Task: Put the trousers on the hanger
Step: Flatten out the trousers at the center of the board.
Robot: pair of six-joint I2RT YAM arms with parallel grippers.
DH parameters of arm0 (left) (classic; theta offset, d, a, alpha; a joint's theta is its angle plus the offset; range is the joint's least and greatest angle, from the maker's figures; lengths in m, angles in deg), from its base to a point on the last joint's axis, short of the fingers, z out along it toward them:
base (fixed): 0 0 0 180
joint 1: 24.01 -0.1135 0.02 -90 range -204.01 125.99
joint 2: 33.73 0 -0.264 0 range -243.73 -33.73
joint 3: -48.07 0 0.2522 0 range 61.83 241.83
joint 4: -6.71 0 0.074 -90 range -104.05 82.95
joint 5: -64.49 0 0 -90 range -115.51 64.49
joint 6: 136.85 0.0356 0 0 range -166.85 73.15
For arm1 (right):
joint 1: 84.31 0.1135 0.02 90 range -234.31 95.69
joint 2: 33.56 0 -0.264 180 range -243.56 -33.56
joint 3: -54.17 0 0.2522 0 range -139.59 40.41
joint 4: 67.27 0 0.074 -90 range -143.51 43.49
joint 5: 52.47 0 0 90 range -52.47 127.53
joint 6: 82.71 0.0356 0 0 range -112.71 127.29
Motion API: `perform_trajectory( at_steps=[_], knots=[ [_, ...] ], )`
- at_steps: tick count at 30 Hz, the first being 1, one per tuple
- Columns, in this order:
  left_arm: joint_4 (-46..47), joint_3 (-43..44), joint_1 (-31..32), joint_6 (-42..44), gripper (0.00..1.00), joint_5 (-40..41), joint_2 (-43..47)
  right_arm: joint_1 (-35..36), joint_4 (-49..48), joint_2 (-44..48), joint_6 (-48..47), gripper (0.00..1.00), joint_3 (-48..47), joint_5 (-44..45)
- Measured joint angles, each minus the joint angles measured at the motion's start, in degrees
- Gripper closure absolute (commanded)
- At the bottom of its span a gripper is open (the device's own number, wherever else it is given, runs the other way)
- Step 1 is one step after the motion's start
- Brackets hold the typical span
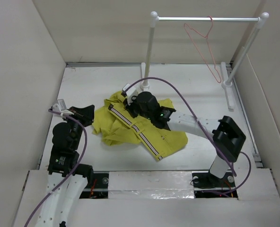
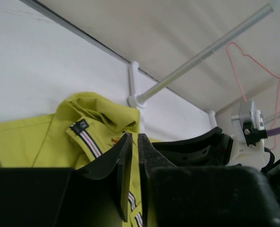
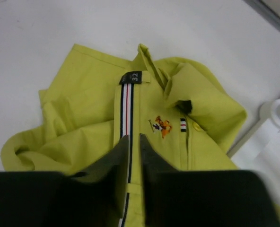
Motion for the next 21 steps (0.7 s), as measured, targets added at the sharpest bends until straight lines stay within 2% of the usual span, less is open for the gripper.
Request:
perform_trajectory(
  at_steps=[2, 3, 4, 10, 15, 21],
  knots=[
    [-2.0, 0.0, 0.0, -0.1, 0.81, 2.5, 1.1, 0.8, 0.2, -4.5, -0.4, 0.50, -3.8, 0.3],
    [-2.6, 0.0, 0.0, -0.3, 0.75, 3.6, 1.3, 1.4, 0.1, -6.6, -0.7, 0.36, -5.7, 0.9],
    [-3.1, -0.1, 0.0, -0.5, 0.68, 4.5, 1.4, 2.0, 0.1, -8.6, -1.2, 0.33, -7.3, 1.6],
    [-2.9, -5.6, 0.0, -4.9, 0.55, 6.0, 1.5, 4.9, 1.1, -18.9, -3.7, 0.28, -15.4, 5.5],
    [-2.8, -12.4, 0.0, -8.5, 0.48, 5.1, 1.2, 5.4, 1.8, -24.3, -6.3, 0.25, -18.1, 11.1],
    [-2.6, -16.0, 0.0, -10.9, 0.44, 4.6, 1.2, 5.3, 1.9, -27.5, -9.0, 0.26, -18.6, 17.3]
  ],
)
